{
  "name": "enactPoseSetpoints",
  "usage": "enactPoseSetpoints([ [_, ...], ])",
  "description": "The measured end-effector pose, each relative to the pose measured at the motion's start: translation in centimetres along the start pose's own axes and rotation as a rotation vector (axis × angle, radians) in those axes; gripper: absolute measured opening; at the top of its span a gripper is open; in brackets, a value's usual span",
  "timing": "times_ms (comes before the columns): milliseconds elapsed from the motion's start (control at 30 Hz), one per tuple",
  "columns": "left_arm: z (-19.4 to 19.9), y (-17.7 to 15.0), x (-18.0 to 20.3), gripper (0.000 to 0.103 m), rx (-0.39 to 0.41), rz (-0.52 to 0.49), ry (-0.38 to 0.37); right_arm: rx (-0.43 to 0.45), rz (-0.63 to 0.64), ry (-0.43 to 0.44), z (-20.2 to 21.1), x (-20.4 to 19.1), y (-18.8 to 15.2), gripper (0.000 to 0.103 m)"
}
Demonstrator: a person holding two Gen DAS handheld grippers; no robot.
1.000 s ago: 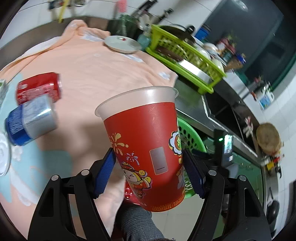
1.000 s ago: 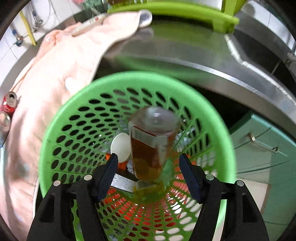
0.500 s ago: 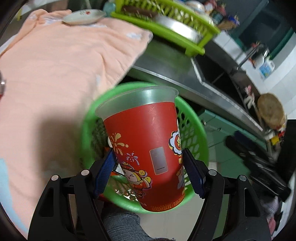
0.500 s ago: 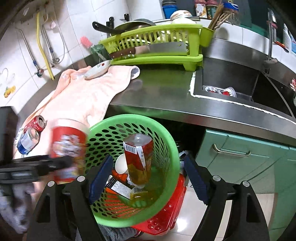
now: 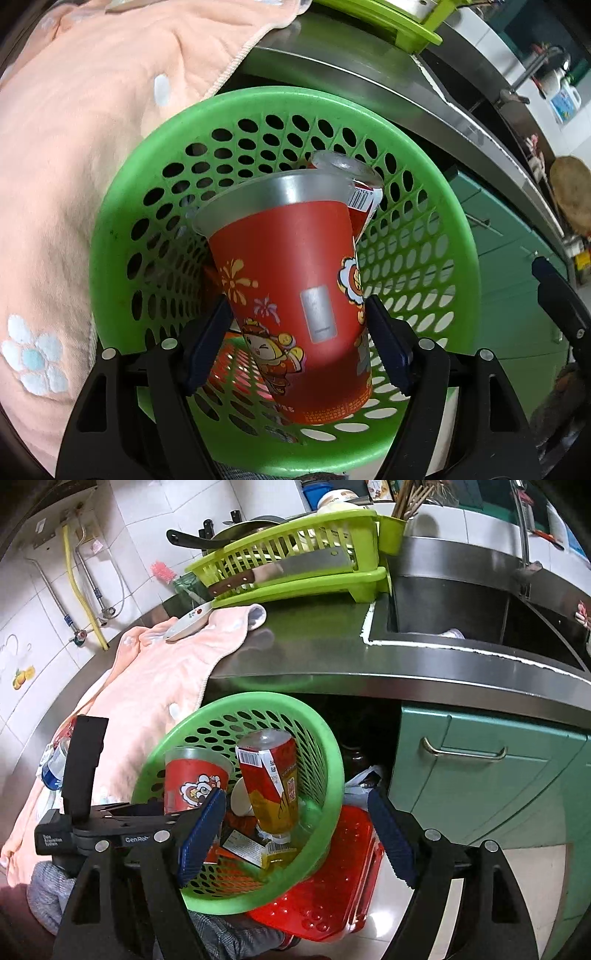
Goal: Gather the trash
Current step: 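Drop the juice bottle into the basket with the right tool while the left tool drops the red cup, then move the left tool to the towel and grasp the white plastic lid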
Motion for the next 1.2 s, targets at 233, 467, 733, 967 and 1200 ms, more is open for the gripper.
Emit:
enactPoseSetpoints([
  [233, 0.5, 0.1, 0.1, 0.073, 0.011, 0.009, -0.012, -0.003, -0.011, 0.008, 0.2, 0.0, -0.3, 0.076],
  [467, 4.1, 0.2, -0.8, 0.073, 0.078, 0.017, -0.011, 0.019, -0.005, 0.033, 1.5, -1.4, 0.3, 0.076],
  [733, 11.2, -0.6, -3.6, 0.073, 0.199, 0.046, 0.018, 0.026, 0.056, 0.092, 2.1, -5.8, 0.8, 0.077],
  [967, 16.6, -2.3, -8.2, 0.073, 0.282, 0.092, 0.104, 0.008, 0.113, 0.179, 1.4, -11.5, 0.8, 0.077],
  [1200, 22.6, -5.2, -14.9, 0.073, 0.365, 0.123, 0.225, -0.021, 0.194, 0.274, 0.2, -18.3, 0.5, 0.078],
])
Point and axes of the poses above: each gripper's, at about its wrist camera, not at the fingertips, and z roughly against the way its jaws point, x to its right, y to its top, the point moved 1 cm from there along -z, roughly the way its jaws point, and after that the axes turned 6 degrees about x, right-handed, at the moved point
